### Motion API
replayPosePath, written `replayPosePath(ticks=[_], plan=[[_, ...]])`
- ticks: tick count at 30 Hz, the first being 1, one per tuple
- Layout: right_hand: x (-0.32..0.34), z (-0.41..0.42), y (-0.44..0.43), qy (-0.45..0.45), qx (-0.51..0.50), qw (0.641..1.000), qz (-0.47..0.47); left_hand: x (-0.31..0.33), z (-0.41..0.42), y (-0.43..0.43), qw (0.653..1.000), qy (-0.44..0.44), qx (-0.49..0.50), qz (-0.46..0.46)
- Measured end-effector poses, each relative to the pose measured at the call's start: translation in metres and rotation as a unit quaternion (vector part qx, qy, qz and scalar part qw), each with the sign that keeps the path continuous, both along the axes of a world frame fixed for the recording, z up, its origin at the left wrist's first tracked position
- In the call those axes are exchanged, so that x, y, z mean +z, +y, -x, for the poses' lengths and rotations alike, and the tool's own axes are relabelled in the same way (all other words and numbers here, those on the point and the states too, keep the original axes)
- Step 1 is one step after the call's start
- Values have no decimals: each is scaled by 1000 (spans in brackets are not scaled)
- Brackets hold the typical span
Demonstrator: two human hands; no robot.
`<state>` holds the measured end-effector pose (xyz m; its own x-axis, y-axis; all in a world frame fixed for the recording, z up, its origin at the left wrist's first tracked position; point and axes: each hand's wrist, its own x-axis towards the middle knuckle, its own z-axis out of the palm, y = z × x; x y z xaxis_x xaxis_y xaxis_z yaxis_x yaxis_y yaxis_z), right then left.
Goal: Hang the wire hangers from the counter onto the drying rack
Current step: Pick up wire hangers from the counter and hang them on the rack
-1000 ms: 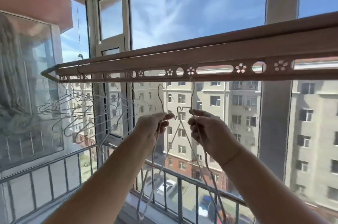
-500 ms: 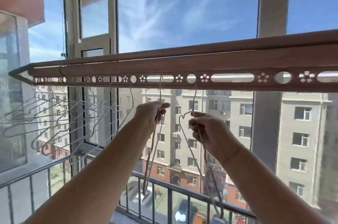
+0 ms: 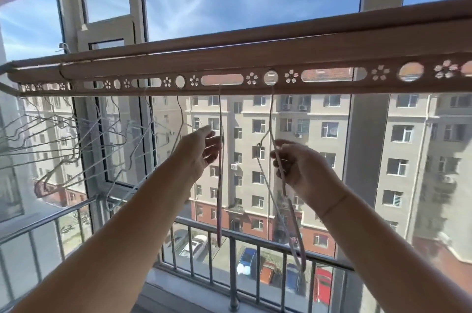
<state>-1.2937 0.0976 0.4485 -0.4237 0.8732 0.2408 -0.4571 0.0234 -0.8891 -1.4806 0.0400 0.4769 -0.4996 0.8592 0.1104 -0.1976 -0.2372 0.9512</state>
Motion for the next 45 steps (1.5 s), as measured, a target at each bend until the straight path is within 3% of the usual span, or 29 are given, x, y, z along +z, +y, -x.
replayPosePath(ticks=[7, 13, 19, 32, 45], plan=[[-62, -16, 17, -87, -83, 992, -27, -76, 14, -6, 998, 34, 4, 51], [-111, -51, 19, -195, -137, 967, -91, -153, -15, 2, 985, 98, -73, 119], [-142, -122, 11, -277, -212, 927, -136, -202, -87, 18, 954, 212, -169, 126], [-190, -386, -50, -386, -367, 842, -88, -229, -340, 20, 881, 298, -365, 51], [-234, -665, -173, -415, -485, 769, 6, -258, -639, -38, 825, 284, -489, 3]])
